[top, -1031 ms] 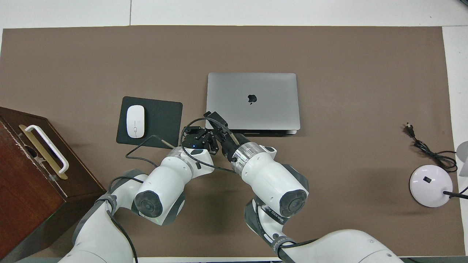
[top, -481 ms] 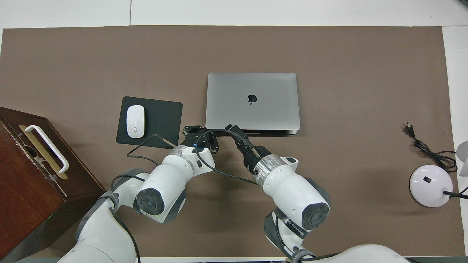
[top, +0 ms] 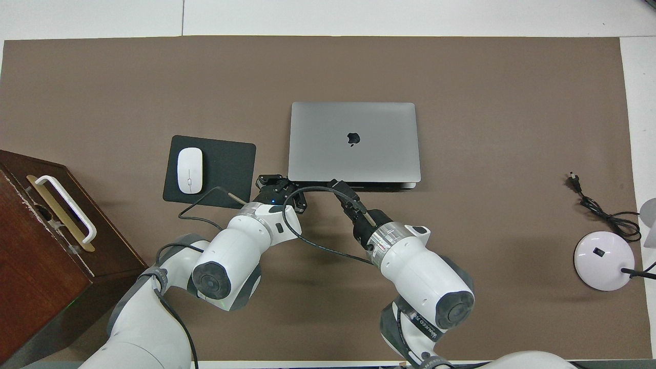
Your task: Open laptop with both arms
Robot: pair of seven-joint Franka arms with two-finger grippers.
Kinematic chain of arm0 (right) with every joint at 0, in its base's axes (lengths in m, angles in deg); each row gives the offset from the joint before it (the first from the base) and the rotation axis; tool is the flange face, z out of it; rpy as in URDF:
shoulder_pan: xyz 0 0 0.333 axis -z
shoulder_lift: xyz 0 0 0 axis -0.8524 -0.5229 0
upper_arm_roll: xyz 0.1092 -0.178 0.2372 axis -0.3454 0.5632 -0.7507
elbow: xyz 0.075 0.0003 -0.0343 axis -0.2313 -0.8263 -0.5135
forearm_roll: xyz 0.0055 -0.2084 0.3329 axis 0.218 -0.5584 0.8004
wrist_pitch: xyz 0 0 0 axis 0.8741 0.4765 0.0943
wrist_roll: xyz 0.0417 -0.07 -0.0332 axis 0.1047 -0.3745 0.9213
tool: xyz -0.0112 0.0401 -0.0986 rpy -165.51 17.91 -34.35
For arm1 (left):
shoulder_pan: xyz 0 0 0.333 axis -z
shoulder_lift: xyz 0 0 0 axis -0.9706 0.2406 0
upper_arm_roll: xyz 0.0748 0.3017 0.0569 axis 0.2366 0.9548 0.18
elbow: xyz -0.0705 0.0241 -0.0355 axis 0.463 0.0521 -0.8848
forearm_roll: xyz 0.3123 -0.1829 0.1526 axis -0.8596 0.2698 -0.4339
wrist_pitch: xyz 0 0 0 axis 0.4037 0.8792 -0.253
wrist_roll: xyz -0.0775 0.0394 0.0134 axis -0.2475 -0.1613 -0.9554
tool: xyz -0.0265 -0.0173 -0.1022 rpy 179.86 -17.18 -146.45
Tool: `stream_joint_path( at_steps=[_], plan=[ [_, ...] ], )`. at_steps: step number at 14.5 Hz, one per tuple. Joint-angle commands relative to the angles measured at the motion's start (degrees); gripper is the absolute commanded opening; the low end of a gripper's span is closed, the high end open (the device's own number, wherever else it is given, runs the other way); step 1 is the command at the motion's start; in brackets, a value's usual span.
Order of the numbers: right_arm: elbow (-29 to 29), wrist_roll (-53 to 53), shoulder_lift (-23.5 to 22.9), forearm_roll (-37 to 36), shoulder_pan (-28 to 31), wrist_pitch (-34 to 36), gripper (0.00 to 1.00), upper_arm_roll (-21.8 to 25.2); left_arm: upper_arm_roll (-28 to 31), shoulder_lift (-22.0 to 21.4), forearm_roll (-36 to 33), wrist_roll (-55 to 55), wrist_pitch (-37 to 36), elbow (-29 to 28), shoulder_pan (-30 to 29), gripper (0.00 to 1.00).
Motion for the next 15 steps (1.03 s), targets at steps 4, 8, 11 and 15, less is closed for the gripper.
stream_joint_path(
  at_steps=[4,8,11,15],
  plan=[
    [-1.90,3.22,0.97,1.15,2.30,-1.30,1.00,-0.26,0.47,2.44,0.04,1.16,0.93,1.76,0.02,0.00],
    [-1.73,4.45,0.36,1.15,3.27,-1.30,1.00,-0.26,0.47,2.44,0.04,1.16,0.93,1.76,0.02,0.00],
    [-1.11,5.23,-1.05,0.98,3.88,-1.30,1.00,-0.26,0.47,2.52,0.04,1.16,0.93,1.76,0.02,0.00],
    [0.29,5.59,-2.19,0.98,4.41,-1.30,1.00,-0.26,0.47,2.52,0.04,1.16,0.93,1.76,0.02,0.00]
  ],
)
